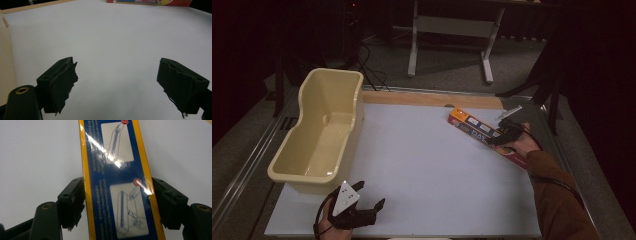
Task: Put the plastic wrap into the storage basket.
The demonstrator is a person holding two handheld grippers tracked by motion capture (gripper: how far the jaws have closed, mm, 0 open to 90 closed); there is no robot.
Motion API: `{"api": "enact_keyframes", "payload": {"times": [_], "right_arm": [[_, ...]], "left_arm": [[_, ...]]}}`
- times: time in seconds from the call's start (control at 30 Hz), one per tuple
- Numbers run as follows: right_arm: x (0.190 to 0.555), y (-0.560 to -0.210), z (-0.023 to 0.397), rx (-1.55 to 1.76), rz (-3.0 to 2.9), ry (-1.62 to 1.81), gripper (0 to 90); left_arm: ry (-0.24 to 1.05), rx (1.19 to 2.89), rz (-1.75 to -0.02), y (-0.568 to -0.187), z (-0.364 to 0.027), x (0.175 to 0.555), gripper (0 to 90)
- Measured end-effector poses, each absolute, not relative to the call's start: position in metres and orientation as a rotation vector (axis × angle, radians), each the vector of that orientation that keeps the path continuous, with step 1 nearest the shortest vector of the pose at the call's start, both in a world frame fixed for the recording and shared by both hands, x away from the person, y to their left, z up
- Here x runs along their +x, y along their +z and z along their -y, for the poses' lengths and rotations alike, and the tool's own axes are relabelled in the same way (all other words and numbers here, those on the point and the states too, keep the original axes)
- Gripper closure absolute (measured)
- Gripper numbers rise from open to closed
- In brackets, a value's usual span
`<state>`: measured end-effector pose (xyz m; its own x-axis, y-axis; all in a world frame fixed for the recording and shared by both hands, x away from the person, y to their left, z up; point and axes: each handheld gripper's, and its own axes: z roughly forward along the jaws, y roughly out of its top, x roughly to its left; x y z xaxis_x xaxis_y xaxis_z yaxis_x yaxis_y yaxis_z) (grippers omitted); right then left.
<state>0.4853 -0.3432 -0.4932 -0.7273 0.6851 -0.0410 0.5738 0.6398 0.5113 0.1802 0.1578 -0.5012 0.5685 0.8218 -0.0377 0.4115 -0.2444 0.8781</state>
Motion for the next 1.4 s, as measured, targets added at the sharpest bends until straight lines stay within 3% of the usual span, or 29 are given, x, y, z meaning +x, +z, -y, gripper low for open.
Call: {"api": "enact_keyframes", "payload": {"times": [0.3,0.53,0.93,1.1,1.4], "right_arm": [[0.496,-0.496,0.331,1.023,-2.687,0.594,31.0],[0.492,-0.488,0.327,0.963,-2.825,0.465,37.8],[0.5,-0.504,0.305,0.914,-2.892,0.209,31.0],[0.503,-0.502,0.302,0.968,-2.909,0.168,38.5],[0.497,-0.499,0.288,1.042,-2.957,0.063,39.4]], "left_arm": [[0.546,1.863,-0.999,-0.501,-0.158,0.18,15.2],[0.545,1.856,-0.997,-0.501,-0.158,0.18,15.3],[0.543,1.857,-0.997,-0.501,-0.157,0.18,15.4],[0.543,1.846,-0.999,-0.499,-0.161,0.179,15.3],[0.547,1.841,-1.003,-0.499,-0.161,0.179,15.3]]}}
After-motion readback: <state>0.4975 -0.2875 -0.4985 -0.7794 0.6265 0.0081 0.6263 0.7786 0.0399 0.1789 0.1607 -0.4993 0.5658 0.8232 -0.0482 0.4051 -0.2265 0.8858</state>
